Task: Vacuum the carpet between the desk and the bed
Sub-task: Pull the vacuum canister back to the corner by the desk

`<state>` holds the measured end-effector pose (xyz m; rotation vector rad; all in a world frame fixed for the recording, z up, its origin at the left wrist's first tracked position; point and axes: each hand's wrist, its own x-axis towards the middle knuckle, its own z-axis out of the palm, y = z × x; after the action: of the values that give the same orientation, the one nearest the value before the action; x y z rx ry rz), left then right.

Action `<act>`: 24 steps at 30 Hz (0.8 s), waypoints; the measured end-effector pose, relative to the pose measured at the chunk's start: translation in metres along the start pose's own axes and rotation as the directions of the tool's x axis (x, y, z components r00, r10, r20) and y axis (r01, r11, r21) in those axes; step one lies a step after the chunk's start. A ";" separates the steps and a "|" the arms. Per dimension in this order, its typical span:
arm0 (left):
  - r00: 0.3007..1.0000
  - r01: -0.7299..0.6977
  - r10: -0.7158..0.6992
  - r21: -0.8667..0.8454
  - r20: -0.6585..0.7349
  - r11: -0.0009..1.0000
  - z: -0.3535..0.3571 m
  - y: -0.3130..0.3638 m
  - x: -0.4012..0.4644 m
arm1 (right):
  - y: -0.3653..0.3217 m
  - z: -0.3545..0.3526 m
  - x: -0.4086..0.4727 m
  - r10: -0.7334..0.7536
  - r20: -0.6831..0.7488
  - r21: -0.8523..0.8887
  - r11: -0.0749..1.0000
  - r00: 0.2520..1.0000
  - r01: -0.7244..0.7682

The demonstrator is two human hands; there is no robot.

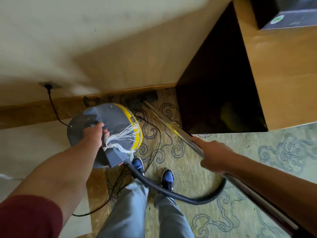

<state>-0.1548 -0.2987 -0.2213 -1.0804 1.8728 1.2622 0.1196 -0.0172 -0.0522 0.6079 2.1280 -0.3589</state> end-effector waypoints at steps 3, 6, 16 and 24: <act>1.000 0.013 -0.012 0.023 -0.021 1.000 -0.001 0.011 0.014 | -0.014 -0.002 0.012 -0.002 -0.015 0.013 1.000 1.000 0.003; 0.999 0.037 -0.037 0.041 0.004 0.999 -0.001 0.017 0.025 | -0.025 -0.006 0.023 -0.010 -0.016 -0.018 1.000 1.000 0.010; 0.997 -0.019 -0.008 0.343 0.077 0.939 -0.001 0.047 0.007 | -0.035 -0.028 0.019 -0.024 -0.034 -0.066 0.998 0.999 0.021; 0.870 -0.385 0.480 0.770 0.118 0.509 0.051 0.098 -0.089 | -0.046 -0.077 -0.010 -0.008 -0.062 -0.226 0.974 0.998 -0.006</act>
<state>-0.1970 -0.2056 -0.1229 -0.1878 2.5099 0.4444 0.0475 -0.0234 0.0024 0.4907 2.1902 -0.0957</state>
